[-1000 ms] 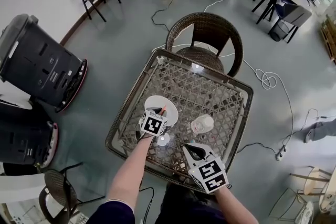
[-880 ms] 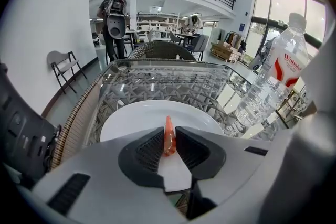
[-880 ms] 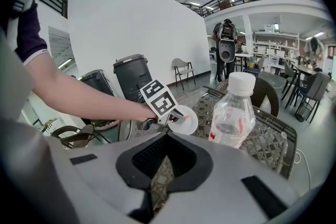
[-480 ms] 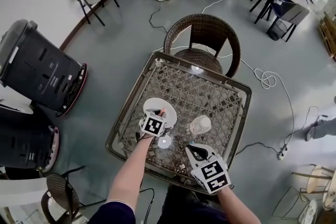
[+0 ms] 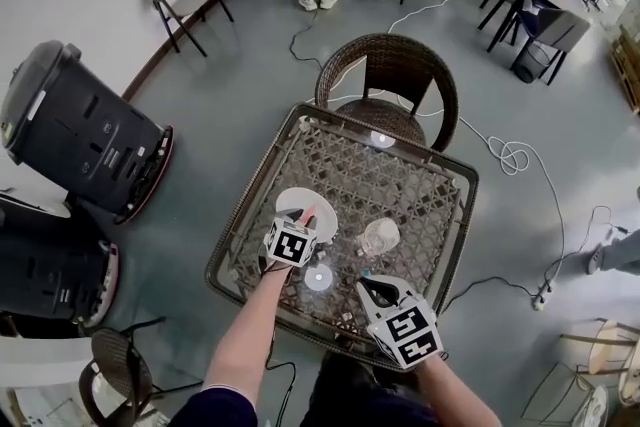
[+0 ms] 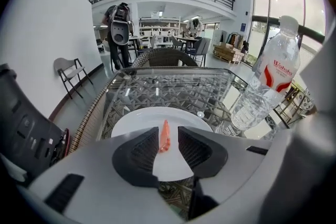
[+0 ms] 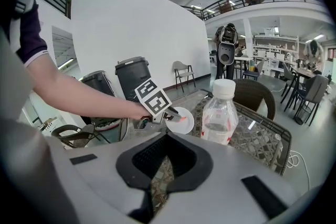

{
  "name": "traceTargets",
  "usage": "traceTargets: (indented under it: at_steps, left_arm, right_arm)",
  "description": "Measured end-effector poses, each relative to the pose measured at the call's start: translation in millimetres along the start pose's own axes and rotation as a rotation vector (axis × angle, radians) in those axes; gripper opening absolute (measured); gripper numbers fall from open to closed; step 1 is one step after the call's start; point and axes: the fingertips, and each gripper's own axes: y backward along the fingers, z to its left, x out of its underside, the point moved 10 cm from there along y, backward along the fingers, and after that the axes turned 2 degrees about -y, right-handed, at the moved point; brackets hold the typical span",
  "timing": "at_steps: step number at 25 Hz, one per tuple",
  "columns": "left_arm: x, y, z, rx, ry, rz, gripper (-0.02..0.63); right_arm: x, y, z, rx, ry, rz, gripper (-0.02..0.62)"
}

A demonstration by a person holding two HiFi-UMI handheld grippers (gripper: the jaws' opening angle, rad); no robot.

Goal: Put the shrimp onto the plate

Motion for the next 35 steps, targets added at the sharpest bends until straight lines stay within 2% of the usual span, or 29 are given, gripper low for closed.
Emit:
traceTargets:
  at_steps: [4, 10, 14, 18, 24, 35]
  left_arm:
    - [2.7, 41.1, -18.4, -0.006, 0.061, -0.052, 0.103]
    - [4.1, 116.5, -60.8, -0.025, 0.053, -0.214, 0.098]
    - [1.4, 168.6, -96.1, -0.067, 0.057, -0.311, 0.016]
    - [-6.0, 206.4, -123.1, -0.068, 0.080, -0.390, 0.009]
    - [-16.4, 245.3, -152.3, -0.040, 0.195, -0.502, 0.009]
    - [-39.3, 288.2, -169.2, -0.091, 0.171, -0.603, 0.009]
  right_arm:
    - [-9.0, 8.6, 2.6, -0.028, 0.014, -0.037, 0.005]
    - [-25.2, 20.3, 1.3, -0.093, 0.062, -0.125, 0.005]
    - [-32.7, 35.7, -0.1, -0.120, 0.087, -0.188, 0.005]
    - [-47.1, 50.6, 2.1, -0.136, 0.116, -0.260, 0.005]
    - [-65.9, 73.7, 10.0, -0.183, 0.132, -0.387, 0.005]
    - [-82.6, 101.9, 16.7, -0.217, 0.131, -0.492, 0.005]
